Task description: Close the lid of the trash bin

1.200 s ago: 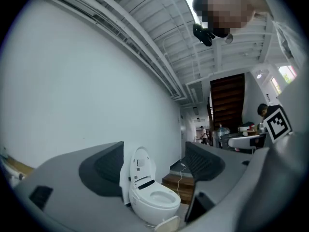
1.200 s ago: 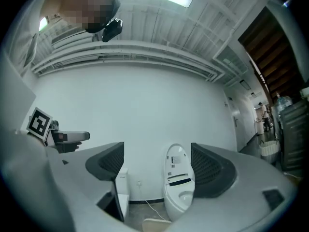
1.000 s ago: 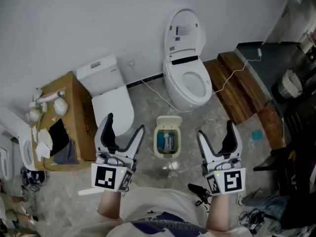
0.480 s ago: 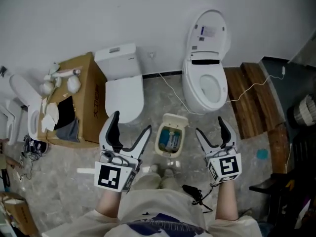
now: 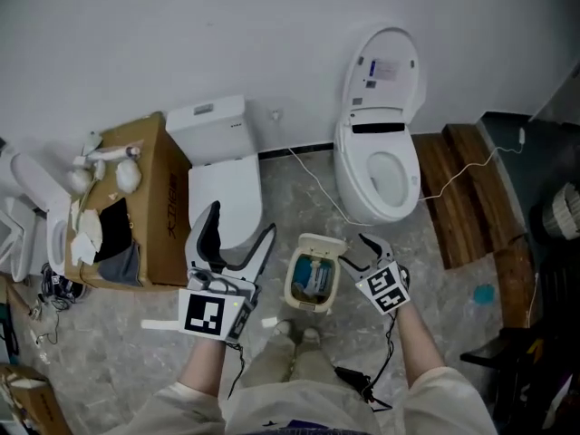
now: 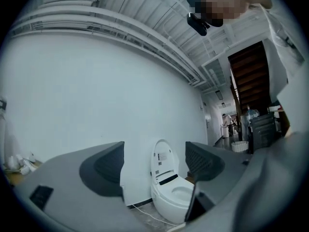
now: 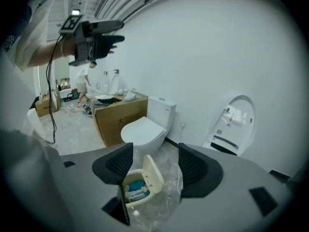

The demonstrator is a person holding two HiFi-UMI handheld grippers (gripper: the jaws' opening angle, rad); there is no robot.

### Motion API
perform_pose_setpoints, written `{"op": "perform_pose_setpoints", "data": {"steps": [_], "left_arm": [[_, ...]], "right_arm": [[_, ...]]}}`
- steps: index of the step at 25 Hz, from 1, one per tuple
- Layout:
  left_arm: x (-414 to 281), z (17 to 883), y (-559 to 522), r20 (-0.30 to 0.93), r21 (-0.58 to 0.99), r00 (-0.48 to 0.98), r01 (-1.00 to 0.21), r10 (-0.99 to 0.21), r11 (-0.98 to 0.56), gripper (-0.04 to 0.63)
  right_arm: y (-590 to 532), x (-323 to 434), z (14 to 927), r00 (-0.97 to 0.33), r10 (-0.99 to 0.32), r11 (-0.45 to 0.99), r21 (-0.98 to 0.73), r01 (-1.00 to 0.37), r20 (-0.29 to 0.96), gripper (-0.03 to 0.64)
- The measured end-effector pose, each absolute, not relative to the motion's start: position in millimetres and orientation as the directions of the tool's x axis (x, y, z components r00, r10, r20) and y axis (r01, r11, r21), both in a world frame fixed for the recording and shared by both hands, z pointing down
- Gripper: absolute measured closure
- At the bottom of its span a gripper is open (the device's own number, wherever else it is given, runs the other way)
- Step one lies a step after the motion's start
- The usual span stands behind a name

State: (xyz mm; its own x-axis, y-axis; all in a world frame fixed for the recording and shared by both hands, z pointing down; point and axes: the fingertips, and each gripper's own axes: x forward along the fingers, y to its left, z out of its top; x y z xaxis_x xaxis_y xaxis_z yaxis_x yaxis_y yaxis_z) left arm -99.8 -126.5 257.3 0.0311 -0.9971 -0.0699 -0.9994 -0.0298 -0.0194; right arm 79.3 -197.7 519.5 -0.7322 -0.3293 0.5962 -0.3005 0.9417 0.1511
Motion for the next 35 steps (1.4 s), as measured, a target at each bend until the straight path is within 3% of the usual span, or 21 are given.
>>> {"op": "perform_pose_setpoints", "data": {"steps": [4, 12, 21, 35], "left_arm": [[-101, 283, -157, -0.012, -0.026, 0.059, -0.998, -0.998, -0.059, 0.218], [-118, 308, -200, -0.037, -0.002, 0.025, -1.0, -0.999, -0.025, 0.218], [-135, 331, -202, -0.013, -0.008, -0.01, -1.0, -1.0, 0.01, 0.218], [-126, 356, -203, -0.004, 0.018, 0.021, -1.0, -1.0, -0.021, 0.218]], "right_arm": [[-217, 59, 607, -0.657, -0.248, 0.966, 0.132, -0.222, 0.712, 0.29], [-231, 34, 734, -0.457, -0.069, 0.998, 0.064, -0.025, 0.887, 0.295], [-229, 26, 782, -0.375, 0.005, 1.0, -0.004, 0.005, 0.927, 0.318], [-144, 42, 795, -0.45, 0.11, 0.989, -0.143, -0.042, 0.886, 0.357]]}}
